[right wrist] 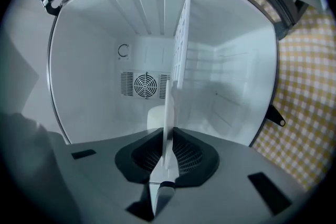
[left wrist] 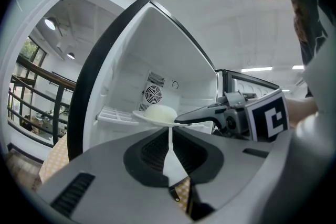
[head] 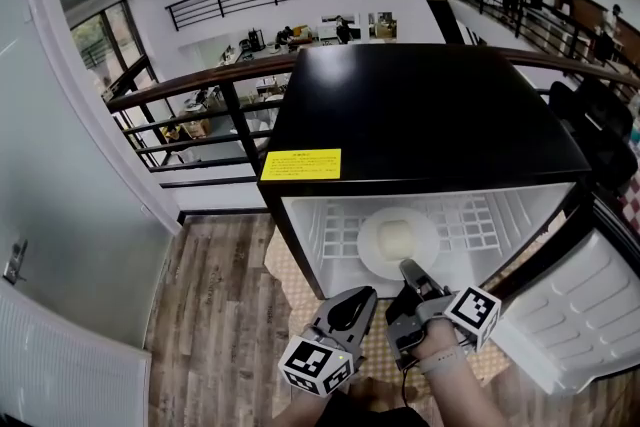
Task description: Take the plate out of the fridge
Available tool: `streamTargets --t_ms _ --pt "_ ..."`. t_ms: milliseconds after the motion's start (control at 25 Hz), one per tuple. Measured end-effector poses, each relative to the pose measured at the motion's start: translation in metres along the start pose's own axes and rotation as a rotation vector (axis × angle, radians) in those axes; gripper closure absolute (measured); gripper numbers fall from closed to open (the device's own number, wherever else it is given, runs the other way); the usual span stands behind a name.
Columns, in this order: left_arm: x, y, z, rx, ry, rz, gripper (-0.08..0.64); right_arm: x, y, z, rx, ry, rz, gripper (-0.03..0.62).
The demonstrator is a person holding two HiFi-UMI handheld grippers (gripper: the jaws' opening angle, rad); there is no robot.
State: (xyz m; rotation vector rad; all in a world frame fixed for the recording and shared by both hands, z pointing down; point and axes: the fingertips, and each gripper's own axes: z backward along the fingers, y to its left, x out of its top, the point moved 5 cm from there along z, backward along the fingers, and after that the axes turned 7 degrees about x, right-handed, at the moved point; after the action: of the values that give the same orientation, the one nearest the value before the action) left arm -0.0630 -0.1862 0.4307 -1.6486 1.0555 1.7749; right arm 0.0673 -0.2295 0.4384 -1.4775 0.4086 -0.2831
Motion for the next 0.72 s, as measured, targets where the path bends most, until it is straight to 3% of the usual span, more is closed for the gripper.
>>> streamTargets --t_ms 720 --pt "-0.001 -0.002 0.003 0.001 0.002 0.006 0.548 0.006 -0.003 -0.007 0.031 -0.017 -0.036 0.537"
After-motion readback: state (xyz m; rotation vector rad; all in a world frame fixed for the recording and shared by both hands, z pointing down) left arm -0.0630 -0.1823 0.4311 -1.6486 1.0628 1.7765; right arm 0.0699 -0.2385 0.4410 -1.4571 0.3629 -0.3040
